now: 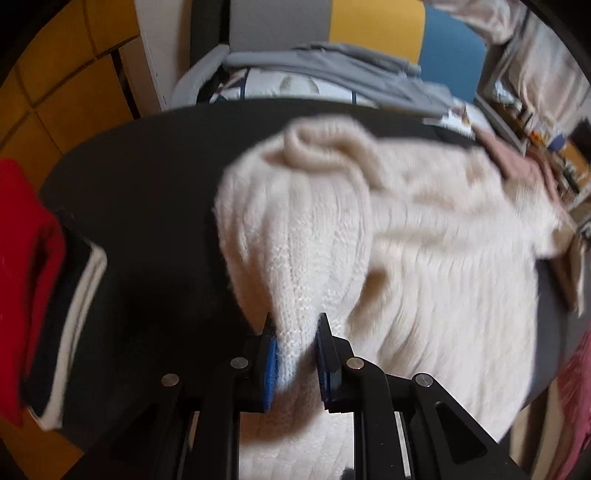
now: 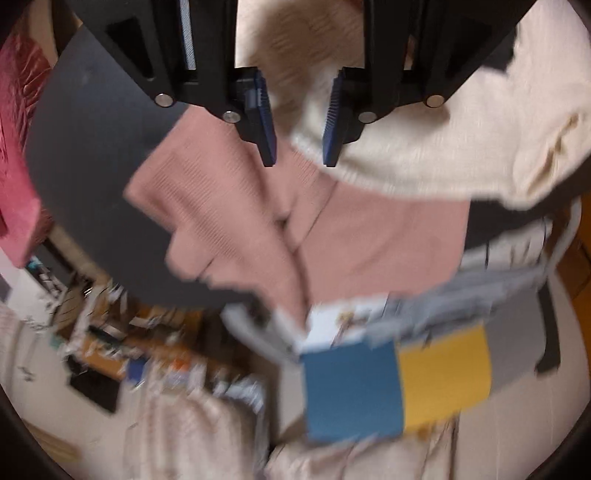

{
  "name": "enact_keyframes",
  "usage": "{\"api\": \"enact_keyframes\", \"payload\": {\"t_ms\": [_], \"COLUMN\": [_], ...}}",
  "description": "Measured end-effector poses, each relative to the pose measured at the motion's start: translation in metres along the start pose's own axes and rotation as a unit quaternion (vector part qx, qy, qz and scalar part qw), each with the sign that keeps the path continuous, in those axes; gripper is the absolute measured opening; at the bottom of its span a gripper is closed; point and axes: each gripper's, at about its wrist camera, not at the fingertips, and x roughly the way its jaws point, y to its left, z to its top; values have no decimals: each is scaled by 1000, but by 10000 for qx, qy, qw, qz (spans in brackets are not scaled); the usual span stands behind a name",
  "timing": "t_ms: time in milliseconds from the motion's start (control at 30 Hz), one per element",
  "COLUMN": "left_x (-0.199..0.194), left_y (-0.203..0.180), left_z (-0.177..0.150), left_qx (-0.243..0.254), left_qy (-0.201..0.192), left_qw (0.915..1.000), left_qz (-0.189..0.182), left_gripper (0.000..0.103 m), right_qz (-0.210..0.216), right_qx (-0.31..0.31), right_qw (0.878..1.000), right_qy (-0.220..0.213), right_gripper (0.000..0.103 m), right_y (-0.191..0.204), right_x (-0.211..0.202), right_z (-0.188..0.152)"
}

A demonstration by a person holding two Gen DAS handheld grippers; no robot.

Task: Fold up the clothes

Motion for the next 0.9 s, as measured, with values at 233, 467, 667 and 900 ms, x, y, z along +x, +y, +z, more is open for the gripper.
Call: {"api": "enact_keyframes", "payload": {"t_ms": [233, 467, 667, 900], "left_x": [4, -6, -10, -13], "left_y": [-12, -24, -48, -94], "left_z": [-38, -49, -61, -69], "left_qx": [-303, -541, -503, 114], "left_qy": [118, 134, 191, 183], "left_qw": [9994, 9983, 9978, 9982], "left_qz": [-151, -191, -389, -560], "left_gripper": [19, 19, 19, 20], "right_qz": [294, 494, -36, -1252], "right_qx": [-301, -1622, -1550, -823], "right_qw": [9982, 9739, 9745, 9728], "right_qy": [416, 1510, 1622, 1769], "right_gripper": [29, 26, 26, 26], "right_y": [21, 98, 54, -63], "right_x": [60, 140, 143, 134], "right_z": [58, 55, 36, 29]}}
